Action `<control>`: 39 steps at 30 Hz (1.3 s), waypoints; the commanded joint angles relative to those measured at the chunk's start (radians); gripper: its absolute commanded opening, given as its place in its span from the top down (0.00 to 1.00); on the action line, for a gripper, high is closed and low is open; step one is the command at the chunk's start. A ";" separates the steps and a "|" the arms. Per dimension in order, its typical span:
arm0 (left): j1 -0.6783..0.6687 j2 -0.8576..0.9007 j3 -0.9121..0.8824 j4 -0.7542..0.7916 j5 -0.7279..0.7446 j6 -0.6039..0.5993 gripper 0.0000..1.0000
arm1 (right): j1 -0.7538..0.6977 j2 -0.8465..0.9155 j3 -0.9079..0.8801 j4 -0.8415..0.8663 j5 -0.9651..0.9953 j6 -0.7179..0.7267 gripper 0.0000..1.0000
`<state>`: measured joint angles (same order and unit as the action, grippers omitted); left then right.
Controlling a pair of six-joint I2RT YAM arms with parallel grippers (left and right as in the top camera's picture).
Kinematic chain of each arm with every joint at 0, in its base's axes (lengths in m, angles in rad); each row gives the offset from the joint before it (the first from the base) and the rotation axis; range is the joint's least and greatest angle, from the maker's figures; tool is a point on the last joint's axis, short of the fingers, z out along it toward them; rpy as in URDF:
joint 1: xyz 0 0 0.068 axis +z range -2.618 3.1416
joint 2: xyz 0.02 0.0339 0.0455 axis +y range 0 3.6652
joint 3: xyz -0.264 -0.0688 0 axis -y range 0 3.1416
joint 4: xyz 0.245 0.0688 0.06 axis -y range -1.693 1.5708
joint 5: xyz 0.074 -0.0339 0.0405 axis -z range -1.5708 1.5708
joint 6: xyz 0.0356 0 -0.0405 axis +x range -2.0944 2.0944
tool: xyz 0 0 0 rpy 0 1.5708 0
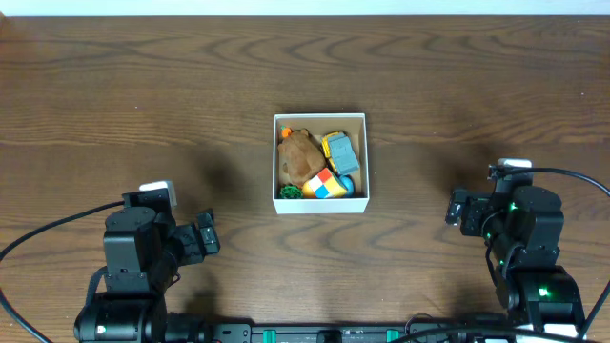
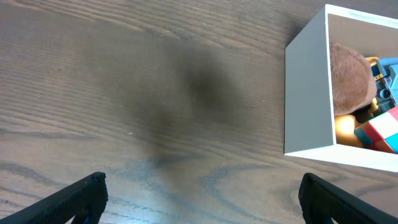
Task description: Pack container
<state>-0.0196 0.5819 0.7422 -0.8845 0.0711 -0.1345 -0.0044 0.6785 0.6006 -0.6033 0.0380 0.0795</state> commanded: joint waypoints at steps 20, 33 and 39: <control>0.005 0.003 -0.007 0.003 -0.011 -0.009 0.02 | -0.004 -0.114 -0.023 0.002 -0.002 -0.036 0.01; 0.005 0.003 -0.007 0.003 -0.011 -0.009 0.02 | -0.003 -0.501 -0.298 0.239 -0.002 -0.077 0.01; 0.005 0.003 -0.007 0.003 -0.011 -0.009 0.02 | -0.002 -0.539 -0.495 0.570 -0.001 -0.097 0.01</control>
<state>-0.0196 0.5835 0.7410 -0.8829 0.0711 -0.1345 -0.0044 0.1593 0.1711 -0.1001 0.0380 0.0120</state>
